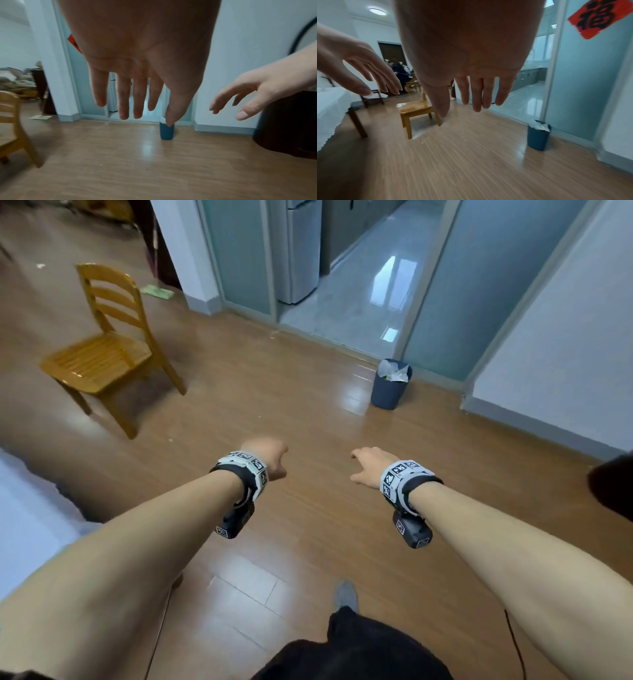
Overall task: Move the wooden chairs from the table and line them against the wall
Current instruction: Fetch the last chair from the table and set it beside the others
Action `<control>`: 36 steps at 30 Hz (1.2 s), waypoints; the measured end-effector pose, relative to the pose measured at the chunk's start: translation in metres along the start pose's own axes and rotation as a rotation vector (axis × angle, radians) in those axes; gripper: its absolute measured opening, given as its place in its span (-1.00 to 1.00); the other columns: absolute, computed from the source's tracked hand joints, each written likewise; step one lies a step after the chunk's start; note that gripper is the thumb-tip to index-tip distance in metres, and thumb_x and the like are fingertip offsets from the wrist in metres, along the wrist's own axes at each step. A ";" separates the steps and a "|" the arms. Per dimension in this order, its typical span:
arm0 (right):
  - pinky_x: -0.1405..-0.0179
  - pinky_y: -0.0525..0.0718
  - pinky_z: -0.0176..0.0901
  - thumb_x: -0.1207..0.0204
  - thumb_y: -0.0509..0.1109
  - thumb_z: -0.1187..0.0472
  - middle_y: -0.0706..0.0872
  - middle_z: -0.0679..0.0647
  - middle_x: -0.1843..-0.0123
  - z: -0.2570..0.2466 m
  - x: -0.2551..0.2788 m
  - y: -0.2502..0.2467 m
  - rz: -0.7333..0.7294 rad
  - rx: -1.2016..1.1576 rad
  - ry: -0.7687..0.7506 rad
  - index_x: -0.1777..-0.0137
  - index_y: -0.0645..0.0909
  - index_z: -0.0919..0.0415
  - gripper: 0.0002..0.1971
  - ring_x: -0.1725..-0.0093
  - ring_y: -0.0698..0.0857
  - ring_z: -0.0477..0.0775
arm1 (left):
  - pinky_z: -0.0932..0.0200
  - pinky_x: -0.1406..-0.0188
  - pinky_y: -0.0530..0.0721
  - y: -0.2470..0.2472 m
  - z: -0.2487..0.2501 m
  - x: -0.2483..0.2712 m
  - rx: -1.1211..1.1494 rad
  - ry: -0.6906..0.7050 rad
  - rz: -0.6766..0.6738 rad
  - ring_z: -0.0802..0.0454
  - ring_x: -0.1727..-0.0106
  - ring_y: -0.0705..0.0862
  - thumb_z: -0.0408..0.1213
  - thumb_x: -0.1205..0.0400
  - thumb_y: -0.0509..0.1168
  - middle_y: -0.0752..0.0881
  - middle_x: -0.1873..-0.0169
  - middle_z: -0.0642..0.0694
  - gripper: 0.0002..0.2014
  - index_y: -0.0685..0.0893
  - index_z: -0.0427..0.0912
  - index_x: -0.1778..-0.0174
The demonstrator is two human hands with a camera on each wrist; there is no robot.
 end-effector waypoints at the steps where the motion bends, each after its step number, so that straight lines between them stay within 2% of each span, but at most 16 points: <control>1: -0.36 0.62 0.13 -0.62 0.42 -0.01 0.57 0.12 -0.54 -0.001 -0.027 -0.016 -0.004 0.019 -0.043 -0.65 0.40 0.13 -0.38 -0.50 0.55 0.19 | 0.00 -0.23 0.60 -0.012 -0.011 -0.012 0.012 -0.041 0.010 -0.19 -0.36 0.64 -0.06 -0.58 0.34 0.63 -0.40 -0.16 -0.37 0.44 0.08 -0.62; 6: -0.34 0.63 0.09 -0.63 0.41 0.01 0.58 0.13 -0.54 -0.039 -0.143 -0.087 -0.009 0.074 -0.231 -0.63 0.42 0.15 -0.40 -0.46 0.60 0.19 | 0.00 -0.25 0.59 -0.052 -0.071 -0.062 0.089 -0.222 0.017 -0.21 -0.38 0.62 -0.03 -0.59 0.34 0.60 -0.42 -0.19 -0.38 0.44 0.09 -0.62; 10: -0.31 0.64 0.06 -0.64 0.41 0.03 0.58 0.12 -0.54 -0.080 -0.231 -0.112 -0.048 0.087 -0.363 -0.64 0.41 0.15 -0.41 -0.43 0.62 0.16 | -0.02 -0.23 0.61 -0.057 -0.123 -0.109 0.152 -0.336 -0.038 -0.21 -0.36 0.63 -0.04 -0.59 0.34 0.61 -0.40 -0.18 -0.39 0.46 0.06 -0.60; 14: -0.28 0.64 0.05 -0.63 0.42 0.04 0.57 0.12 -0.54 -0.117 -0.322 -0.136 -0.072 0.136 -0.432 -0.64 0.41 0.13 -0.40 -0.41 0.63 0.16 | -0.04 -0.21 0.65 -0.066 -0.185 -0.174 0.186 -0.417 -0.075 -0.22 -0.31 0.66 -0.07 -0.56 0.33 0.65 -0.35 -0.17 -0.43 0.51 0.02 -0.55; 16: -0.30 0.63 0.04 -0.62 0.43 0.05 0.57 0.10 -0.55 -0.133 -0.368 -0.154 -0.067 0.157 -0.450 -0.64 0.41 0.11 -0.39 -0.44 0.61 0.16 | -0.10 -0.24 0.66 -0.076 -0.219 -0.214 0.211 -0.436 -0.064 -0.23 -0.29 0.67 -0.07 -0.55 0.33 0.67 -0.33 -0.16 -0.44 0.53 0.02 -0.52; 23: -0.29 0.64 0.04 -0.63 0.44 0.04 0.57 0.09 -0.56 -0.171 -0.525 -0.244 -0.083 0.165 -0.416 -0.64 0.42 0.08 -0.41 -0.45 0.61 0.14 | -0.06 -0.18 0.70 -0.140 -0.330 -0.353 0.251 -0.435 -0.040 -0.21 -0.29 0.68 -0.07 -0.59 0.32 0.67 -0.34 -0.16 -0.44 0.51 0.00 -0.56; 27: -0.30 0.66 0.08 -0.64 0.44 0.05 0.55 0.08 -0.57 -0.184 -0.604 -0.280 -0.110 0.165 -0.404 -0.65 0.42 0.07 -0.41 -0.44 0.62 0.14 | -0.05 -0.22 0.68 -0.171 -0.373 -0.423 0.259 -0.430 -0.050 -0.21 -0.30 0.67 -0.05 -0.58 0.33 0.66 -0.35 -0.16 -0.43 0.51 0.00 -0.56; 32: -0.29 0.69 0.08 -0.63 0.44 0.03 0.55 0.07 -0.57 -0.200 -0.724 -0.312 -0.162 0.169 -0.437 -0.65 0.40 0.07 -0.40 -0.42 0.63 0.12 | -0.02 -0.21 0.68 -0.195 -0.431 -0.524 0.278 -0.451 -0.067 -0.20 -0.29 0.67 -0.03 -0.58 0.32 0.66 -0.34 -0.15 -0.42 0.49 0.02 -0.57; 36: -0.37 0.64 0.06 -0.64 0.44 0.06 0.53 0.05 -0.59 -0.223 -0.839 -0.349 -0.156 0.156 -0.517 -0.65 0.40 0.07 -0.40 -0.46 0.60 0.11 | -0.02 -0.19 0.68 -0.222 -0.486 -0.605 0.284 -0.507 -0.069 -0.20 -0.28 0.68 -0.03 -0.56 0.32 0.68 -0.33 -0.14 -0.44 0.53 0.02 -0.53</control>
Point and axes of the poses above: each hand's wrist, its own x-axis away from the middle knuckle, its own y-axis out of the palm, z = x × y, the point moved 2 cm from there along -x, towards the middle knuckle
